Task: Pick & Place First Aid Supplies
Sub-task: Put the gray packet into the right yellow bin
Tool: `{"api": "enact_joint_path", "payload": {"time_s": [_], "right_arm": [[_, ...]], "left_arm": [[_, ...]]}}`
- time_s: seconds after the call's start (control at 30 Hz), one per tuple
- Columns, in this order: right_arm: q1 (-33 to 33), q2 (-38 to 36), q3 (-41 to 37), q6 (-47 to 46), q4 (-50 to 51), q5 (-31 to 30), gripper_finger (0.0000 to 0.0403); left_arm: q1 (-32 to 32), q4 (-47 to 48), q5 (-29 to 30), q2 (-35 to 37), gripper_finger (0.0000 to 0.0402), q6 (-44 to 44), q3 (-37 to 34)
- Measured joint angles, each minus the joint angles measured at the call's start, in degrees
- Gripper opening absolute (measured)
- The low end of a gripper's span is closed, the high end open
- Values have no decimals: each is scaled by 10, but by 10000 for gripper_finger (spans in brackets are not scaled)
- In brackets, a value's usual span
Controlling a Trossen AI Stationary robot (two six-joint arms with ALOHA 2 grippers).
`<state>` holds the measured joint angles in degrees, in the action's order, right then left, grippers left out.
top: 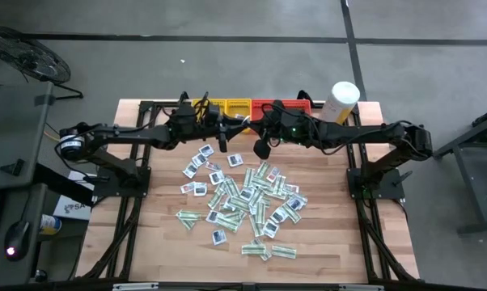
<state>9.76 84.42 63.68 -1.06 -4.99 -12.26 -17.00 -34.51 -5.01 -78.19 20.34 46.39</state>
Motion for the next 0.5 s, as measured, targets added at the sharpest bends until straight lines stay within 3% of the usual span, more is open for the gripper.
{"api": "enact_joint_path", "payload": {"time_s": [0.17, 0.4, 0.5], "right_arm": [[0, 0, 0, 1, 0, 4, 7], [0, 0, 0, 1, 0, 9, 8], [0, 0, 0, 1, 1, 9, 20]], "left_arm": [[15, 1, 52, 0, 103, -4, 0], [13, 2, 61, 0, 12, -1, 0], [13, 3, 62, 0, 14, -1, 0]]}}
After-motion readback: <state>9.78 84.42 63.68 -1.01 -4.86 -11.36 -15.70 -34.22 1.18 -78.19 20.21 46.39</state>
